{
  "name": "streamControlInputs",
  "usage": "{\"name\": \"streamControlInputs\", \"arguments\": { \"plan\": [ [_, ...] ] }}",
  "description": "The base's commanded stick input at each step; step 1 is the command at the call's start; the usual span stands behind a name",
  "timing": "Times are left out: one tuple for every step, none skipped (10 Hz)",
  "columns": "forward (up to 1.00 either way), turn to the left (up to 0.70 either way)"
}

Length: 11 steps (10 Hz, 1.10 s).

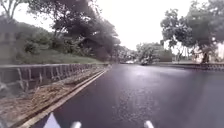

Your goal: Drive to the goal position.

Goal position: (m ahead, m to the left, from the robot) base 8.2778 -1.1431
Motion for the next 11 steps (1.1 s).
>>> {"name": "streamControlInputs", "arguments": {
  "plan": [
    [0.7, 0.0],
    [0.7, 0.0],
    [0.7, 0.0],
    [0.7, 0.0],
    [0.7, 0.0],
    [0.7, 0.0],
    [0.7, 0.0],
    [0.7, 0.0],
    [0.7, 0.0],
    [0.7, 0.0],
    [0.7, 0.0]
  ]
}}
